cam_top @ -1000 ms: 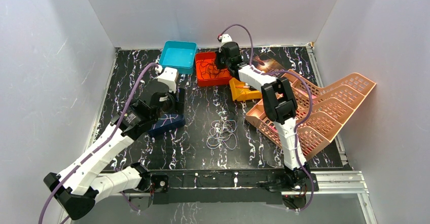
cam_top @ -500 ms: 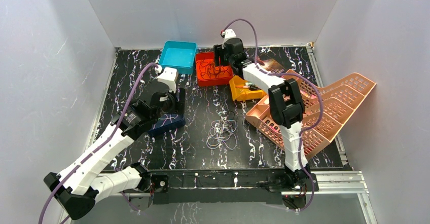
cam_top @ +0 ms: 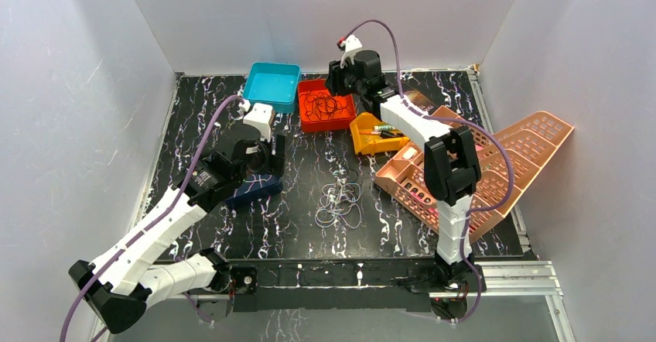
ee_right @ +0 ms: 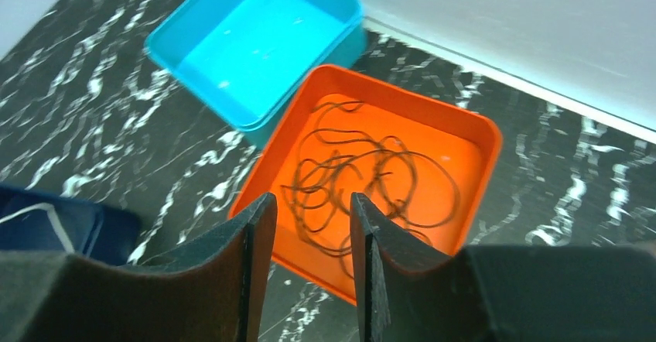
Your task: Untangle the cables
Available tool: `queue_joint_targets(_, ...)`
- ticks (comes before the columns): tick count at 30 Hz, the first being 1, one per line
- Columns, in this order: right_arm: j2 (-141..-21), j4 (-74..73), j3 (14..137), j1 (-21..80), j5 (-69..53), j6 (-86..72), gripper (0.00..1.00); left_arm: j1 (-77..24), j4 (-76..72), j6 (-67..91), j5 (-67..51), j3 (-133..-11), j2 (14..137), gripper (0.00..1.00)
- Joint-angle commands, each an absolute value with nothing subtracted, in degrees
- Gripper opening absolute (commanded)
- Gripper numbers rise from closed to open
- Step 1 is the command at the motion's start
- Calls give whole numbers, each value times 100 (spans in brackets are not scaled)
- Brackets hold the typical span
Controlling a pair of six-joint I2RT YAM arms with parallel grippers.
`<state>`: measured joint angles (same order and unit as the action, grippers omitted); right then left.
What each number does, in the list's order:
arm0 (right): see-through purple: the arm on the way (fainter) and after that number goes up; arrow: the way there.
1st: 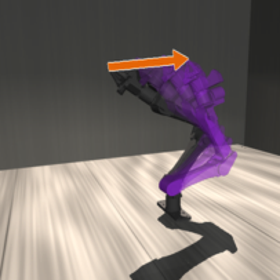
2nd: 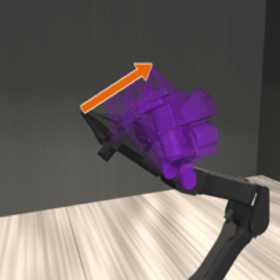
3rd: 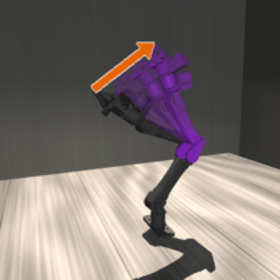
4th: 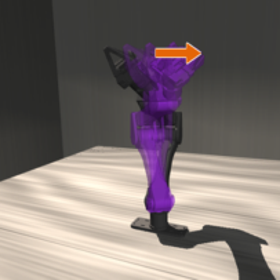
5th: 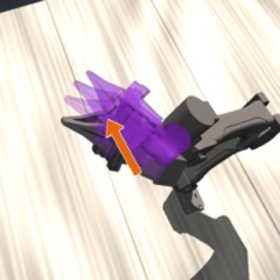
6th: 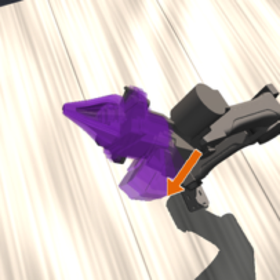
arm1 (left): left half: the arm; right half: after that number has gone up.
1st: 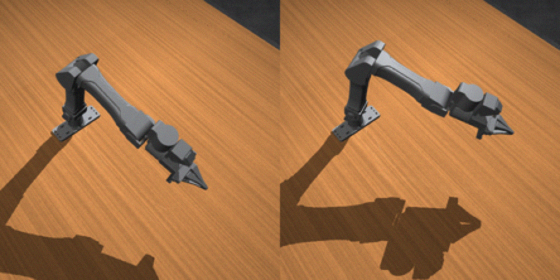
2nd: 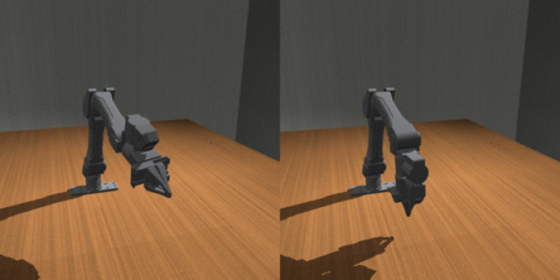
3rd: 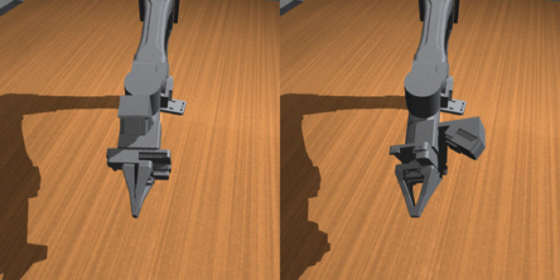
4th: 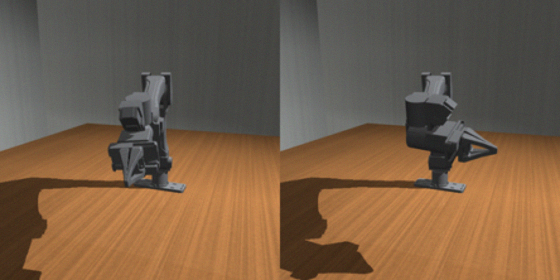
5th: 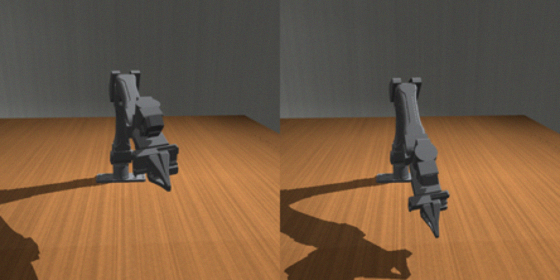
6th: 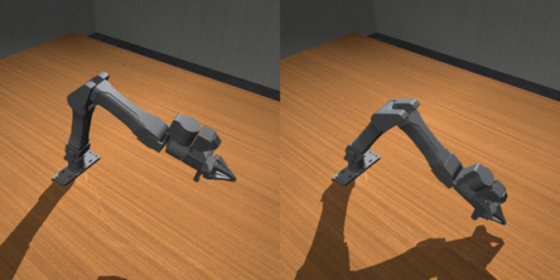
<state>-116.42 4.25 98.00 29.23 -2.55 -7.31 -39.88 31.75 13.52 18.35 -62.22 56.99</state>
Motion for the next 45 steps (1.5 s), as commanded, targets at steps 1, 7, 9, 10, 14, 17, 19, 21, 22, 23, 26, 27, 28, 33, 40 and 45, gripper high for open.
queue_joint_targets(1,-11846,668,10105,2923,-1772,-697,45,-3999,3152,1389,1760,-6225,5701,74)
queue_joint_targets(7,-12577,799,10698,2925,-2333,-1102,34,-3999,3167,1389,1796,-6168,5641,74)
queue_joint_targets(9,-12799,838,10842,2922,-2272,-1250,31,-3999,3177,1389,1830,-6142,5610,74)
queue_joint_targets(10,-12925,853,10910,2926,-2233,-1327,30,-3999,3184,1393,1847,-6114,5586,74)
queue_joint_targets(14,-13389,832,11260,2927,-2105,-1528,26,-3999,3187,1397,1885,-6057,5515,75)
queue_joint_targets(17,-13618,781,11380,2925,-1775,-1542,22,-3999,3224,1375,1905,-6073,5519,75)
queue_joint_targets(19,-13685,769,11367,2921,-1424,-1553,21,-4003,3248,1371,1924,-6082,5520,75)
queue_joint_targets(21,-13715,712,11343,2927,-1078,-1539,20,-3997,3260,1371,1933,-6069,5512,75)
queue_joint_targets(22,-13715,679,11324,2926,-886,-1526,20,-3999,3254,1371,1936,-6065,5506,75)
queue_joint_targets(23,-13711,632,11302,2922,-688,-1508,20,-3999,3265,1371,1932,-6057,5510,75)
queue_joint_targets(26,-13719,442,11303,2918,-227,-1510,20,-4003,3263,1371,1916,-6043,5487,75)
queue_joint_targets(27,-13717,399,11304,2918,-159,-1504,19,-4000,3265,1371,1916,-6034,5485,75)
queue_joint_targets(28,-13720,378,11289,2918,-135,-1498,19,-3999,3276,1375,1918,-6034,5484,75)
queue_joint_targets(33,-13787,197,11337,2918,-294,-1452,20,-3999,3258,1415,1882,-6011,5505,76)
queue_joint_targets(40,-13699,4,11354,2920,-338,-1340,23,-3999,3204,1413,1781,-6030,5580,76)
queue_joint_targets(45,-12422,346,10717,2914,-837,-1002,33,-3999,3114,1429,1740,-5968,5551,76)
